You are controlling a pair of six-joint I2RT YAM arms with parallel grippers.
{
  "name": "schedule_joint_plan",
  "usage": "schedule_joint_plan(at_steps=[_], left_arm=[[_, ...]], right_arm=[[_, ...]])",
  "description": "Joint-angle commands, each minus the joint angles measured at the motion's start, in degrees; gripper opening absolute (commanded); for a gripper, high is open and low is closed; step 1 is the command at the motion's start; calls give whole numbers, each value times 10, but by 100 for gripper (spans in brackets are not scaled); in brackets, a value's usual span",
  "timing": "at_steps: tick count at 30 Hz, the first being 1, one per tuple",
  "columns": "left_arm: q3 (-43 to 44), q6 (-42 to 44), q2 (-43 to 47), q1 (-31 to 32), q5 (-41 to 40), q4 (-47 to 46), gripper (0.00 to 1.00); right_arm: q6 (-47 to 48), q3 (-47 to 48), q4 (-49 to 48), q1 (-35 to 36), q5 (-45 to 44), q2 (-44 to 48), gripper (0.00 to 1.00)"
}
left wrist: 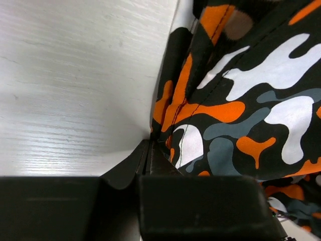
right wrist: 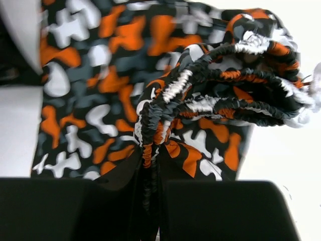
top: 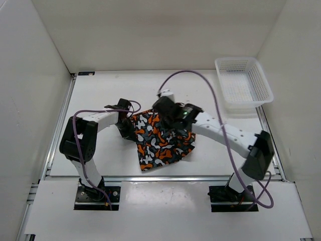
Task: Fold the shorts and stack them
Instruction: Fold the shorts
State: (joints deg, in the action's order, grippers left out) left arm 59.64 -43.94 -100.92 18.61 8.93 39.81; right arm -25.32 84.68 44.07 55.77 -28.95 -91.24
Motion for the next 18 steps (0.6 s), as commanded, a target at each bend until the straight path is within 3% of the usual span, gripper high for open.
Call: schedule_joint_plan(at_steps=[1, 8, 18], left_arm=[[-7, 6, 13, -16, -11, -13, 11], [-13, 6, 24, -27, -1, -13, 11], [-24, 18, 79, -73, 19, -13, 11]], right_arm=[[4, 67, 18, 56, -56, -65, 0], [23, 149, 11, 109, -34, -169, 0], [23, 127, -60, 115, 57, -213, 0]])
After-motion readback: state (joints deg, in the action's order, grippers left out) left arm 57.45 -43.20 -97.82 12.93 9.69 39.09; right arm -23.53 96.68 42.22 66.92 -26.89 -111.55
